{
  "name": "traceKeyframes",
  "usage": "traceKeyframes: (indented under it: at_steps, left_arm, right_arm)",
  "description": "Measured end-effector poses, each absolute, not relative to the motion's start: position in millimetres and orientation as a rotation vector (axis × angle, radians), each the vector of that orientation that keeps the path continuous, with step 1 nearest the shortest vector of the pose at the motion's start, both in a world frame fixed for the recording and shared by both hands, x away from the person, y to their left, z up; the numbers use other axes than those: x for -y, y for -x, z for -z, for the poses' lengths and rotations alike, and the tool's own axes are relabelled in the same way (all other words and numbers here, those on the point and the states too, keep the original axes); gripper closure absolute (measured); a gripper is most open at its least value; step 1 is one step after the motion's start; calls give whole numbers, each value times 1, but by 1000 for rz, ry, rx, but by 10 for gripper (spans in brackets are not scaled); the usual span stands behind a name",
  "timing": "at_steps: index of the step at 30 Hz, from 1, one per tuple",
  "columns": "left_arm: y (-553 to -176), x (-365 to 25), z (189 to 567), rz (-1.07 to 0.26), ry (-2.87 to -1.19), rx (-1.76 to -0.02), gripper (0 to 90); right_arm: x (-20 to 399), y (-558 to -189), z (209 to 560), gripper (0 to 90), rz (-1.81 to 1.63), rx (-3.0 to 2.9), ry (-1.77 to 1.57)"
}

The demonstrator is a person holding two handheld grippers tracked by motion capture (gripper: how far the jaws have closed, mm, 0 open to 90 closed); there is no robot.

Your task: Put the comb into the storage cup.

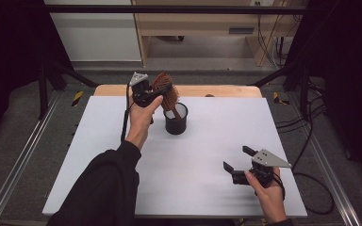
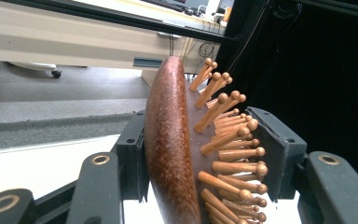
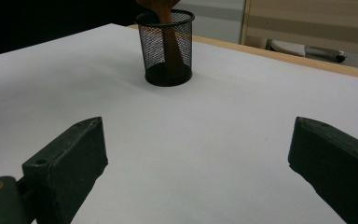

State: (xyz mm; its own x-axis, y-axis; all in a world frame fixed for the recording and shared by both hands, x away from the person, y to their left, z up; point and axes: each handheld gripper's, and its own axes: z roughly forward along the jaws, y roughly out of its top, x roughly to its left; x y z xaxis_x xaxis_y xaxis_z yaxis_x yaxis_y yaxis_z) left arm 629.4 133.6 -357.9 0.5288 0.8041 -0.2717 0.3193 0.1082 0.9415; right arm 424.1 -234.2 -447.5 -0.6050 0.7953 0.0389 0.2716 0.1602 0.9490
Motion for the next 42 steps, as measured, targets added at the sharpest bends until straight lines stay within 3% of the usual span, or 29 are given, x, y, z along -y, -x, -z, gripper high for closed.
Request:
traceKeyframes:
  at_steps: [42]
  left_arm:
    - [-635, -138, 366, -538, -1476, -1050, 389]
  right_arm:
    - [235, -425, 448, 44, -1455, -1971, -1012]
